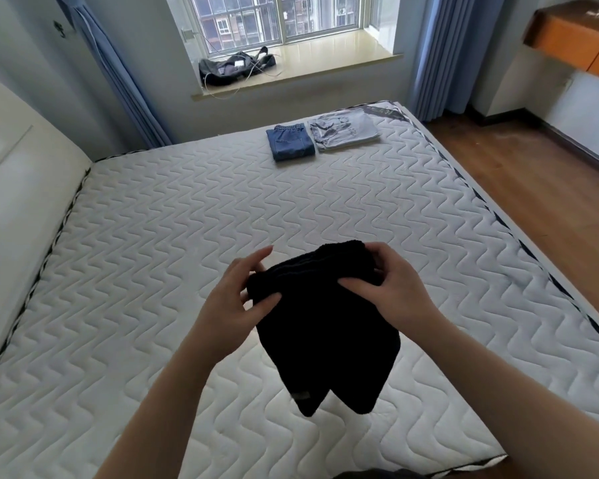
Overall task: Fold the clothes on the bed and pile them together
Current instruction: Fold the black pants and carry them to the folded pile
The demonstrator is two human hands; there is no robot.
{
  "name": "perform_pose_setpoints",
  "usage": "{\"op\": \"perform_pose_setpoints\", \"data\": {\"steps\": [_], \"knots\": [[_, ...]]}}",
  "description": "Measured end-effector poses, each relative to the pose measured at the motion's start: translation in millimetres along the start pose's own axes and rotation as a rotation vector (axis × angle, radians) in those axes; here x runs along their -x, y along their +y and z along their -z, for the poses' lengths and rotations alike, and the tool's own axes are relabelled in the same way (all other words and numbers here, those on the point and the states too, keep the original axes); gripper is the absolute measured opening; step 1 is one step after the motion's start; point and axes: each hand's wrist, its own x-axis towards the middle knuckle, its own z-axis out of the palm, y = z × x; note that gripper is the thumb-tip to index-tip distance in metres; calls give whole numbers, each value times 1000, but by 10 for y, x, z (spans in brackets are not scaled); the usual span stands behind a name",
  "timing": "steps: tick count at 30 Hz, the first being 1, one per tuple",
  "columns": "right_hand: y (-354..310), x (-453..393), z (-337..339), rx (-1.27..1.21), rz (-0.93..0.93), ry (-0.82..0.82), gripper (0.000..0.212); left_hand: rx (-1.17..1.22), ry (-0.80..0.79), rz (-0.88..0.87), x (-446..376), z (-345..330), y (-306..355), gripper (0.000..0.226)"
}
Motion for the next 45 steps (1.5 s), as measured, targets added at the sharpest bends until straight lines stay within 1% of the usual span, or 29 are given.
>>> {"op": "perform_pose_setpoints", "data": {"steps": [3,5,7,10,12,13,15,17,19,21,24,29,31,34,36,40,42,45], "knots": [[-132,-21,11,119,-4,4,57,-333,-269,21,-101,149,22,74],[-203,-7,-9,158,18,1,55,-456,-377,22,-198,149,101,75],[-280,9,-32,148,37,-6,50,-473,-385,-23,-304,74,191,79],[-350,17,-19,112,38,-29,45,-378,-359,-62,-459,-111,306,95],[-353,29,36,108,40,-39,42,-378,-349,-94,-549,-262,348,97],[-338,38,80,98,36,-52,41,-397,-337,-104,-590,-330,355,92],[-258,58,192,43,20,-104,38,-438,-322,-115,-654,-441,344,75],[-74,66,332,-42,-16,-103,31,-475,-334,-135,-691,-531,323,57],[221,65,468,-100,-100,-30,20,-504,-350,-143,-712,-602,312,47],[612,72,562,-95,-236,37,14,-521,-350,-153,-735,-652,325,44],[1197,117,569,-103,-452,32,18,-532,-349,-185,-775,-688,380,41],[1836,124,420,-184,-698,30,20,-531,-332,-192,-832,-680,519,38],[1985,96,379,-197,-767,-9,24,-539,-315,-196,-852,-657,595,38],[2094,37,375,-224,-838,-74,43,-540,-289,-202,-867,-602,715,41],[2118,-26,407,-266,-844,-93,52,-525,-266,-181,-870,-547,772,40],[2126,-190,582,-322,-783,-19,68,-477,-210,-152,-860,-435,849,35],[2127,-260,696,-321,-780,-54,76,-447,-179,-129,-847,-397,865,36],[2164,-354,823,-255,-829,-132,83,-418,-133,-96,-833,-382,867,38]]}}
